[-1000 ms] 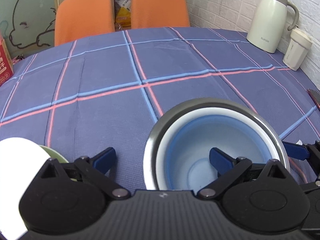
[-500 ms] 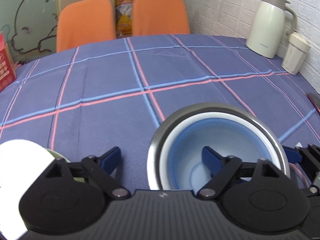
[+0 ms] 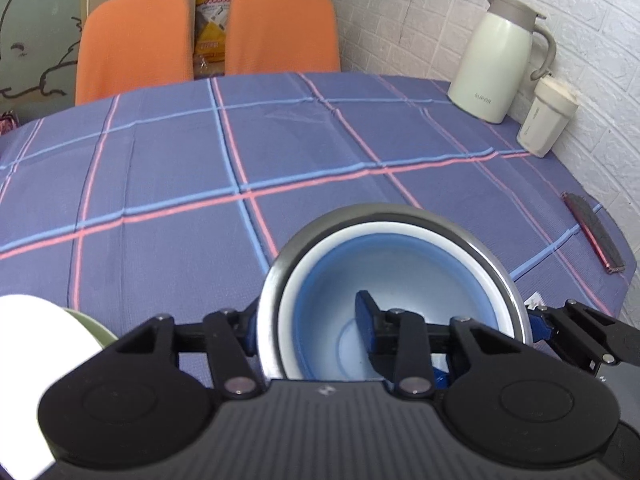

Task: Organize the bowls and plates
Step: 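Lift the nested bowls onto the plate stack and open the left gripper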

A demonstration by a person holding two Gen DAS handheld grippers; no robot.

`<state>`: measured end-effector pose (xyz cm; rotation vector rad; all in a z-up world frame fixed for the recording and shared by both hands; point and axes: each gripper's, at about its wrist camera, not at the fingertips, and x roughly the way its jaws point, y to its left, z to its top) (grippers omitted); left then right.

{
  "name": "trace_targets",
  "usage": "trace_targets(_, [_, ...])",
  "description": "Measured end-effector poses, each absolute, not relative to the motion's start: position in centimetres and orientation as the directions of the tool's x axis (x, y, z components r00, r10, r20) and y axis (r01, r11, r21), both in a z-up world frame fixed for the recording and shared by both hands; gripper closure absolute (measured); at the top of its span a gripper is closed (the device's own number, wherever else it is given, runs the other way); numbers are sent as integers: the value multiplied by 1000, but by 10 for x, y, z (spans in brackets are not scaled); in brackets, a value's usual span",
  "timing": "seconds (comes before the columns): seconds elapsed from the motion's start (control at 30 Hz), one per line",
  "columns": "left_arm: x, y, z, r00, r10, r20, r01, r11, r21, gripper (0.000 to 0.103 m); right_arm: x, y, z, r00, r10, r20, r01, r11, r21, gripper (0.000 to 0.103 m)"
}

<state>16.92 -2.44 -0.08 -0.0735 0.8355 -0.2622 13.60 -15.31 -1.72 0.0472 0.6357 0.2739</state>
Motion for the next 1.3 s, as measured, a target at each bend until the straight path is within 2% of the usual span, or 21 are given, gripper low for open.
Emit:
trace_targets(0.23, [155,-3,35,697,-225,-681,171,974,-147,68,130,-135,10,793,314,-522,-295,948,122,37])
trace_targets(0.37, [139,33,59,753,-129,-645,97,992,-86,61,129,-98,23,784,405,-470,-393,910,130,35])
trace_targets(0.5, [122,81,68,772,-20,-635,-16,999,-51,60,129,-56,25,741,503,-446,-492,858,149,34])
trace_targets(0.63, [105,122,57,748,43,-662,-102,993,-51,60,123,-22,15,673,567,-475,-565,808,165,34])
trace_targets(0.77, [95,150,32,709,42,-704,-148,985,-91,60,116,-1,-1,620,575,-533,-593,789,161,34])
trace_targets(1.07, [93,161,3,688,18,-725,-138,985,-107,61,115,12,-22,585,539,-606,-580,800,153,34])
trace_targets(1.17, [93,158,3,697,26,-717,-129,988,-90,55,116,12,-24,576,550,-605,-582,796,169,33])
trace_targets(1.2, [93,157,3,699,25,-714,-128,988,-90,39,117,11,-24,570,557,-604,-582,793,182,33])
trace_targets(1.27, [91,156,5,717,21,-697,-124,987,-98,16,118,9,-24,550,577,-605,-580,784,220,34])
trace_targets(1.3, [90,155,7,731,35,-681,-127,988,-86,10,118,9,-25,545,581,-604,-579,782,231,34])
